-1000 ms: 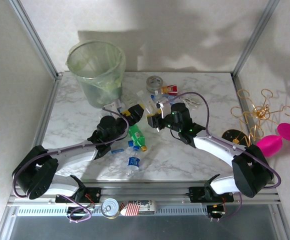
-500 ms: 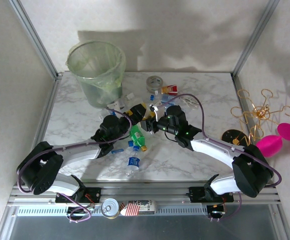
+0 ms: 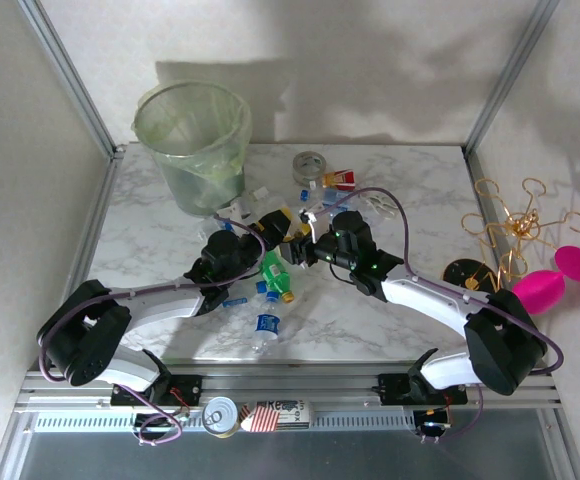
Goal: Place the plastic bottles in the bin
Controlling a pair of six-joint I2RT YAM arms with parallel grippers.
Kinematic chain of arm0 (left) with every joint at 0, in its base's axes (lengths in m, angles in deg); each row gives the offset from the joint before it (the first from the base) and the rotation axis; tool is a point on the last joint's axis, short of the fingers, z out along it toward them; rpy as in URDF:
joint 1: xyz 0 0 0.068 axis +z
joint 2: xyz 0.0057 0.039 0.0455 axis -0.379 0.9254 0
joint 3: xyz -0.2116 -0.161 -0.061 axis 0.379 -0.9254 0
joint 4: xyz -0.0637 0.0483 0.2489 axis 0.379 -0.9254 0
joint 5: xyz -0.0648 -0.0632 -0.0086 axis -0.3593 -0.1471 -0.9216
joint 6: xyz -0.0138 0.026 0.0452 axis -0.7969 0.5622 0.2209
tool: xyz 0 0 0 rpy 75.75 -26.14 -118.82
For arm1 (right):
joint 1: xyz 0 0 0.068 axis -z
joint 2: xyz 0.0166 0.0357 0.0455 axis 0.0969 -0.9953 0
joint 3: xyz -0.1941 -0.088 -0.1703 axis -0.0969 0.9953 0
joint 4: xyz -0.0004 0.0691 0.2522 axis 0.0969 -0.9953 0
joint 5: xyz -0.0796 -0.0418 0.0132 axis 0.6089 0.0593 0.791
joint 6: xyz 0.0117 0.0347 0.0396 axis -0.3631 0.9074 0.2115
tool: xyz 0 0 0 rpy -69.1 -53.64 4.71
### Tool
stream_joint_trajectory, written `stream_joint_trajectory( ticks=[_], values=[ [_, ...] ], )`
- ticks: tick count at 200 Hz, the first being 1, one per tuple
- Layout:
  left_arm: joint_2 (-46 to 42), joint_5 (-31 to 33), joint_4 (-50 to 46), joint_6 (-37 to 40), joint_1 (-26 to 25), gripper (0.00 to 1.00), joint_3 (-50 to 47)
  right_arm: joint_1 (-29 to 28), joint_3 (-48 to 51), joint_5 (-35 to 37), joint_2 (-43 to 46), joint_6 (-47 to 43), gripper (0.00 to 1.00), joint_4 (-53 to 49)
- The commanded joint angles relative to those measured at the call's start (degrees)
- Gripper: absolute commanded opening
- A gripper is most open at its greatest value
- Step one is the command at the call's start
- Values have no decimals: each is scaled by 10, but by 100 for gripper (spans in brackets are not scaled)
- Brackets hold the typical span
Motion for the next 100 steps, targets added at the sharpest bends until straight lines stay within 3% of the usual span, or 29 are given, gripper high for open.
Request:
stream_joint_trajectory(
  ticks=[1,56,100],
  values=[
    [-18,26,1,-9,2,47,14,-8,7,-10,21,3,74,22],
    [-54,68,-96,43,41,45,75,-6,42,-13,76,16,86,40],
    [-56,42,-146,95,91,46,174,5,76,-19,103,35,88,95]
  ],
)
